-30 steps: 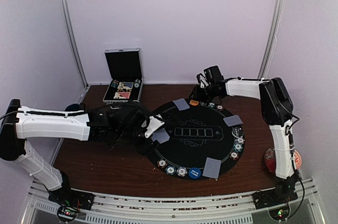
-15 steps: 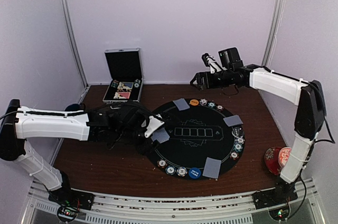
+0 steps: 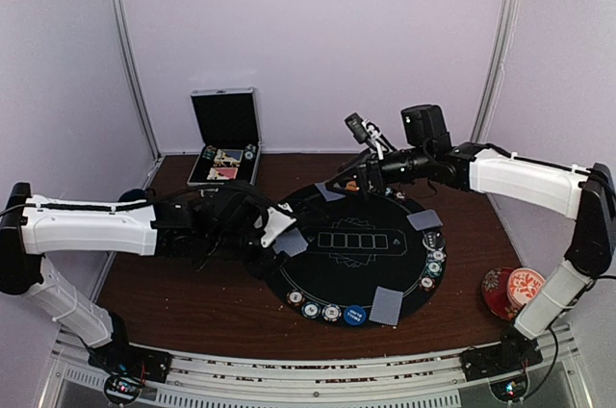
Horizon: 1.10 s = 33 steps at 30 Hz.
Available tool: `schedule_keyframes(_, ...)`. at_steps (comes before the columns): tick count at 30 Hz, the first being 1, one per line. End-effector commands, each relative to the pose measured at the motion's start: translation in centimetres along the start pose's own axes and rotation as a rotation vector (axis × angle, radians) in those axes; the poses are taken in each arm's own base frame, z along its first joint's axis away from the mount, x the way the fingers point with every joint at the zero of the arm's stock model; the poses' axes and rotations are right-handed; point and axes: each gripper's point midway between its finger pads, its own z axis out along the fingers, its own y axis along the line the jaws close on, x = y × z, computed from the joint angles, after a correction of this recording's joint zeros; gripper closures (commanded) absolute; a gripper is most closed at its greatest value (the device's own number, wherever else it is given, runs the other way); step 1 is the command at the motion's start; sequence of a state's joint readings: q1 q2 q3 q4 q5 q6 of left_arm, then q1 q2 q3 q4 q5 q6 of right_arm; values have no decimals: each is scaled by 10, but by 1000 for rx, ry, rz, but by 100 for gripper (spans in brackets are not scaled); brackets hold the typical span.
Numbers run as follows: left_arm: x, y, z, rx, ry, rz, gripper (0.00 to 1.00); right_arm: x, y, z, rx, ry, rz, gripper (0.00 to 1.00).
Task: Distribute texas hold em gaming equipment
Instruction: Distribute the poker card in the big blind area, then pick up the poker card from the face-down deck piles.
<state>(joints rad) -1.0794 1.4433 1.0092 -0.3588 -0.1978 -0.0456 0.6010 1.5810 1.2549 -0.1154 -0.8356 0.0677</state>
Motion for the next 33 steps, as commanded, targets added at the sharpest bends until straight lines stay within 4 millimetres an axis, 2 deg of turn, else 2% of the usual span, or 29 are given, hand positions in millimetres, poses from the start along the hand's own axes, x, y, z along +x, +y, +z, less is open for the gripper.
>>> schedule_keyframes(1,-27,5,-15,-10,-109,-7,35,13,19,22,-172,20,37,1)
schedule_keyframes(8,-29,2,-16,6,-115,-7,36,47,27,56,-257,107,125,6)
schedule_keyframes(15,-30,3,-18,5,-123,-7,36,69,41,80,-355,194,214,15)
schedule_keyframes(27,-29,0,-16,16,-117,-4,36,75,63,103,-456,229,297,21)
schedule_keyframes(33,-29,0,-15,17,-116,-3,36,84,55,118,-419,253,339,33)
